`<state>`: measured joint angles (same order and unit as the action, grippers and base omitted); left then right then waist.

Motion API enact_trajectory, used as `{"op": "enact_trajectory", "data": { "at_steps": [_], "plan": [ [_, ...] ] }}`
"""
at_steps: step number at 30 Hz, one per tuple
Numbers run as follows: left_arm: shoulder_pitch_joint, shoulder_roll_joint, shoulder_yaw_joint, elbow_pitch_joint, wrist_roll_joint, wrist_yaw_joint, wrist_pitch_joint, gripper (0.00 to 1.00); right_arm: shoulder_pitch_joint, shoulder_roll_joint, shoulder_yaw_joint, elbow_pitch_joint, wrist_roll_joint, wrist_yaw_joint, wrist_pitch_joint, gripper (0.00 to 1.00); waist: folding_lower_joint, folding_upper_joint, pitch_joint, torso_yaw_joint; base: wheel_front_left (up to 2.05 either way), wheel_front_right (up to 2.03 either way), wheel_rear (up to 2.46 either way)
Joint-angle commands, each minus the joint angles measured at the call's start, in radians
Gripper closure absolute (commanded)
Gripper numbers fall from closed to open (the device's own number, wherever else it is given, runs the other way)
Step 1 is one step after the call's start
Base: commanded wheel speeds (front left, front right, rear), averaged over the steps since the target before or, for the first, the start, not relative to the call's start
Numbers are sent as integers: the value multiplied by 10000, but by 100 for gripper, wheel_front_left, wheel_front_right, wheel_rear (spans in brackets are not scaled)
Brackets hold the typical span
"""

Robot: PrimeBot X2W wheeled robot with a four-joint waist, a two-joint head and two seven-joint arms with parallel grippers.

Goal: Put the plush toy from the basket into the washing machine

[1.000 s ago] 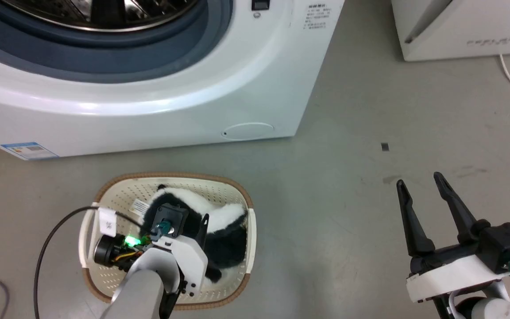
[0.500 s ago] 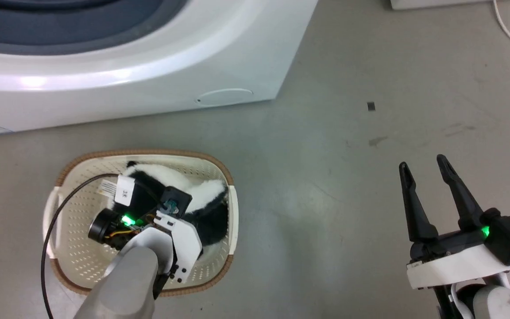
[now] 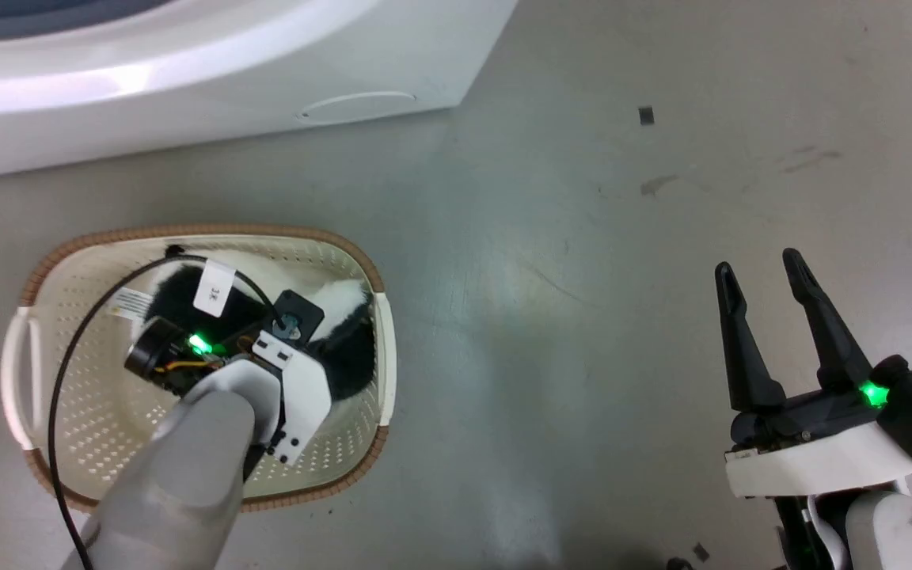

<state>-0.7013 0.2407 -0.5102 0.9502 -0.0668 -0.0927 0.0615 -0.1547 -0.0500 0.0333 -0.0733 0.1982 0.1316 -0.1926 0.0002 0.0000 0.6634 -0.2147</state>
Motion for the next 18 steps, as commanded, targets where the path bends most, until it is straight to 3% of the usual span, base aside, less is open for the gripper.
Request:
{"op": "enact_trajectory", "data": {
  "at_steps": [1, 18],
  "plan": [
    [-365, 100, -228, 256, -108, -73, -122, 0, -211, -1, 21, -52, 118, -7, -104, 0, -2, 0, 282, -130, 0, 0, 0],
    [-2270, 759, -2076, 2036, -190, -33, -503, 0, -686, -2, 140, -104, 672, -9, -458, 0, -2, 0, 1817, -592, 0, 0, 0]
  ]
}}
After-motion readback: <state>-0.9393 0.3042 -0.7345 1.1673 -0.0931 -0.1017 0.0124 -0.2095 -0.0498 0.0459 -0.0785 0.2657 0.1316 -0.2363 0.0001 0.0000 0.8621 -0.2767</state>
